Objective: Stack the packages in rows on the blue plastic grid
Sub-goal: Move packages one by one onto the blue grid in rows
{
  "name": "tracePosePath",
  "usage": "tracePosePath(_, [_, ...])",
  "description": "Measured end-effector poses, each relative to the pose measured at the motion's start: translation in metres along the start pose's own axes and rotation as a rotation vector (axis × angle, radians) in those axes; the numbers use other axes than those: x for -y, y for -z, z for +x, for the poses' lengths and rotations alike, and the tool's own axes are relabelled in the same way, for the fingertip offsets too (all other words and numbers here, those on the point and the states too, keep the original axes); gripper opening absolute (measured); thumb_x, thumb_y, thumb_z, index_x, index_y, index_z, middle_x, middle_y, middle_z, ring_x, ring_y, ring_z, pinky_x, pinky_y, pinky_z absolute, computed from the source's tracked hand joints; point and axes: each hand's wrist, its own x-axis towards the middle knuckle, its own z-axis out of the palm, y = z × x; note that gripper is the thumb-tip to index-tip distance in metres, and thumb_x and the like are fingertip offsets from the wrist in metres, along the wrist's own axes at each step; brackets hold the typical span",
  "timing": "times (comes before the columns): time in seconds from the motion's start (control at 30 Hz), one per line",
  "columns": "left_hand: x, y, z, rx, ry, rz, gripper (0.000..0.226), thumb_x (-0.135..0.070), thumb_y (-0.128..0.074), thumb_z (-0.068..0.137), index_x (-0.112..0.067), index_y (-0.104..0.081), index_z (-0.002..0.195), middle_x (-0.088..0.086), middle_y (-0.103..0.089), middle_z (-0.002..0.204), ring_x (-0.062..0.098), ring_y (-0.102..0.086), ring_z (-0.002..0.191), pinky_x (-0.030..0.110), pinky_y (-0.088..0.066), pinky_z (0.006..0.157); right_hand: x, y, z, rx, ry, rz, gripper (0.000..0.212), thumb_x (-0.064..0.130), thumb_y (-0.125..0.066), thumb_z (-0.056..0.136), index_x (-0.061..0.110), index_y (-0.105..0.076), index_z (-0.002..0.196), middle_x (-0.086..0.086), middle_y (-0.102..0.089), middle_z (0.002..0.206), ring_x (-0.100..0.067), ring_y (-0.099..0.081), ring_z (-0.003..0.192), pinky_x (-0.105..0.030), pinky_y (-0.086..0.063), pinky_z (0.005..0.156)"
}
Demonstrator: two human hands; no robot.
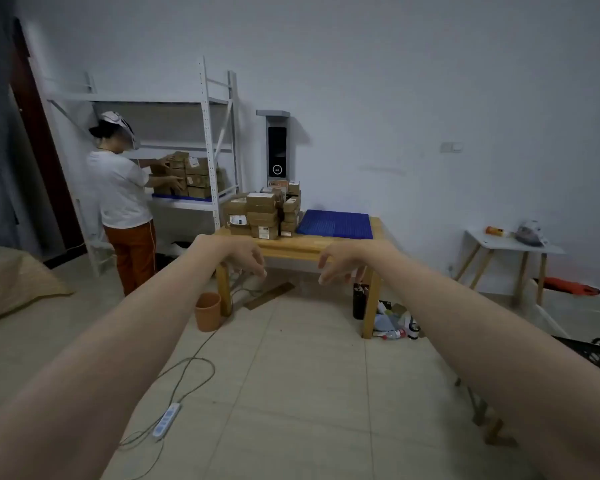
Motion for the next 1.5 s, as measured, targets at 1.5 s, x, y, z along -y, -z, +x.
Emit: tracePosePath(1.5, [0.204,0.25,0.482,-0.079,0.064,0.107,0.049,-0.047,-0.063,0.089,-0.026,-0.055,0.132,-0.002,-0.048,0.136,0.019,-0.047,0.122,0.037,-0.04,0.103,-0.084,0.233,0.544,-0.081,-0.001,-0.018,0.052,0.036,-0.067,0.09,0.025,-0.047,0.136,-0.001,-0.058,0.112,-0.017,-0.065,0.087,-0.03,-0.056,0.071])
